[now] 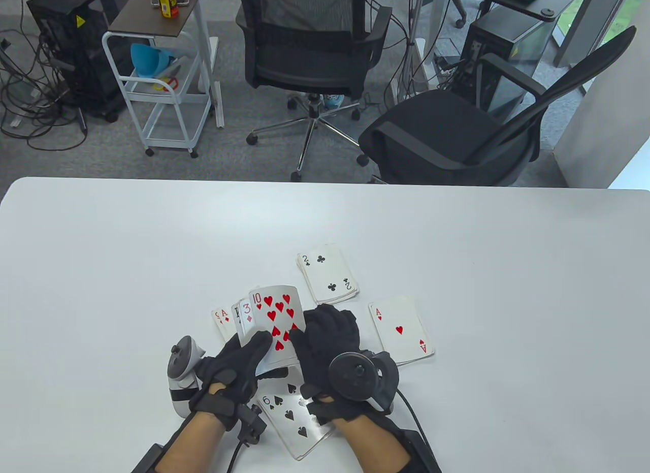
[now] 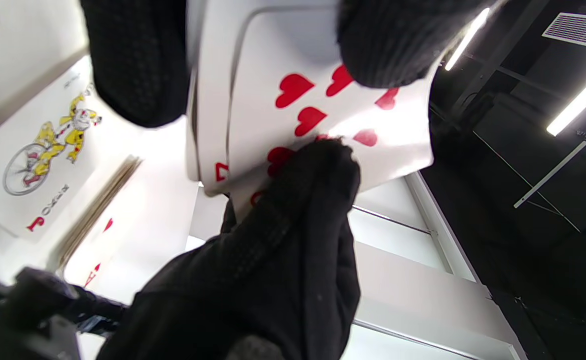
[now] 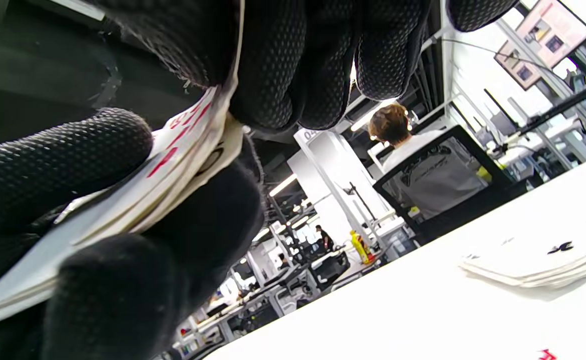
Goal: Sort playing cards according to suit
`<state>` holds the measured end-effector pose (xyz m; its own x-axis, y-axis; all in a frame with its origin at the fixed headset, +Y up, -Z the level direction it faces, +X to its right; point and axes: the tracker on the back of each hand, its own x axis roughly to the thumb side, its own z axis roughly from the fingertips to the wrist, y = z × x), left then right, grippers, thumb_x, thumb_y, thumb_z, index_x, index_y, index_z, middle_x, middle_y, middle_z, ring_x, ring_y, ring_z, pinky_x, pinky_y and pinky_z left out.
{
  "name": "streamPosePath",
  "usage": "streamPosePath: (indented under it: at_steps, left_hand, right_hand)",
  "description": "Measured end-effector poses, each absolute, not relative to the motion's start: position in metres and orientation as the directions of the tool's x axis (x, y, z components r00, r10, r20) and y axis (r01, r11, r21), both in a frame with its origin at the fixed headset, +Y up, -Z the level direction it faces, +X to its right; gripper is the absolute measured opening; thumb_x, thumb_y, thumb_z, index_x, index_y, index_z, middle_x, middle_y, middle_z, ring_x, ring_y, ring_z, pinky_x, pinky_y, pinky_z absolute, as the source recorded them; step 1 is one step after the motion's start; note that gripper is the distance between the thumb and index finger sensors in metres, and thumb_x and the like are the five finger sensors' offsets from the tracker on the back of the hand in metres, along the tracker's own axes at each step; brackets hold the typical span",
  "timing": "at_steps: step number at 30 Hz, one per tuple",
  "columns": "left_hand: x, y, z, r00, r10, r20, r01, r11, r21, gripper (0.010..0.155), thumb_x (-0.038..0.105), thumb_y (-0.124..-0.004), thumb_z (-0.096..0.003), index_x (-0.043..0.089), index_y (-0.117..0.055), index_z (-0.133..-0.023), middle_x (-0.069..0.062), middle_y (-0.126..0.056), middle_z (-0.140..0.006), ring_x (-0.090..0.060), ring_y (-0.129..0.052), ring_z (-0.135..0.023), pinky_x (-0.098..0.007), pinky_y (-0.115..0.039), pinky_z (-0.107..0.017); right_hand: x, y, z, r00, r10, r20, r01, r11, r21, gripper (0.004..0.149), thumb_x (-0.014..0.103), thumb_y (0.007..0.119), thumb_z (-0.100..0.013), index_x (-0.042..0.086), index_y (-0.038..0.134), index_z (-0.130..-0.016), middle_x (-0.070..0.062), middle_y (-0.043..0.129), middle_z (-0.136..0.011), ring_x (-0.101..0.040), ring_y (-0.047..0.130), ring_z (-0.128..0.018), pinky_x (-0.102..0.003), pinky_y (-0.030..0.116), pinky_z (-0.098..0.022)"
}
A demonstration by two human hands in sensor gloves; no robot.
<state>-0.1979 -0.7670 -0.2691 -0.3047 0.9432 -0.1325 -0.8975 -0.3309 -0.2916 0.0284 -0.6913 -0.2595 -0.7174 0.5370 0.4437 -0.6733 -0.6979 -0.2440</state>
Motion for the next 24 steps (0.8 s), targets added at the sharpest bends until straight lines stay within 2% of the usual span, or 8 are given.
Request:
streamPosePath:
  at_steps: [5, 9, 14, 20, 24]
  left_hand:
    - [-0.197, -0.767, -0.269, -0.313, 0.941, -0.127, -0.893, -0.337, -0.297, 0.051, 0.051, -0.082, -0.057, 0.028, -0.071, -0.101, 0.003, -0.088, -0.096, -0.026, -0.098, -0.08, -0.039, -0.093, -0.051]
    - [-0.198, -0.766, -0.269, -0.314, 0.942, -0.119, -0.895, -0.336, -0.292, 0.05, 0.05, -0.083, -0.0571, 0.028, -0.071, -0.101, 0.003, -0.088, -0.096, -0.026, -0.098, -0.08, -0.039, -0.093, -0.051]
    - [-0.202, -0.764, -0.269, -0.323, 0.94, -0.11, -0.901, -0.341, -0.269, 0.048, 0.048, -0.081, -0.0576, 0.027, -0.072, -0.1, 0.004, -0.09, -0.094, -0.025, -0.1, -0.078, -0.038, -0.094, -0.05]
    - [-0.2, -0.764, -0.269, -0.305, 0.947, -0.103, -0.906, -0.322, -0.274, 0.048, 0.048, -0.081, -0.0578, 0.027, -0.072, -0.1, 0.004, -0.09, -0.094, -0.025, -0.1, -0.078, -0.038, -0.094, -0.049]
    - [-0.2, -0.765, -0.27, -0.299, 0.949, -0.101, -0.909, -0.315, -0.273, 0.048, 0.048, -0.081, -0.0577, 0.027, -0.072, -0.1, 0.004, -0.09, -0.094, -0.026, -0.1, -0.077, -0.039, -0.094, -0.049]
  right_hand:
    - [0.037, -0.691, -0.262, -0.711, 0.568, 0.415, -0.691, -0.675, -0.259, 0.046, 0.044, 0.086, -0.053, 0.009, 0.081, -0.082, -0.017, 0.073, -0.098, -0.049, 0.063, -0.096, -0.073, 0.043, -0.067]
    - [0.044, -0.689, -0.265, -0.696, 0.596, 0.402, -0.711, -0.649, -0.269, 0.043, 0.04, 0.085, -0.054, 0.009, 0.079, -0.082, -0.017, 0.073, -0.098, -0.049, 0.063, -0.096, -0.073, 0.043, -0.067]
    - [0.076, -0.683, -0.275, -0.681, 0.655, 0.327, -0.732, -0.6, -0.323, 0.037, 0.035, 0.079, -0.056, 0.009, 0.083, -0.082, -0.017, 0.075, -0.097, -0.049, 0.064, -0.096, -0.072, 0.043, -0.067]
    - [0.133, -0.679, -0.284, -0.641, 0.738, 0.21, -0.734, -0.508, -0.451, 0.037, 0.031, 0.079, -0.057, 0.016, 0.082, -0.091, -0.017, 0.075, -0.098, -0.049, 0.063, -0.096, -0.074, 0.04, -0.067]
    - [0.162, -0.681, -0.288, -0.665, 0.74, 0.102, -0.687, -0.552, -0.473, 0.037, 0.032, 0.078, -0.057, 0.015, 0.082, -0.09, -0.018, 0.074, -0.099, -0.051, 0.06, -0.097, -0.074, 0.039, -0.067]
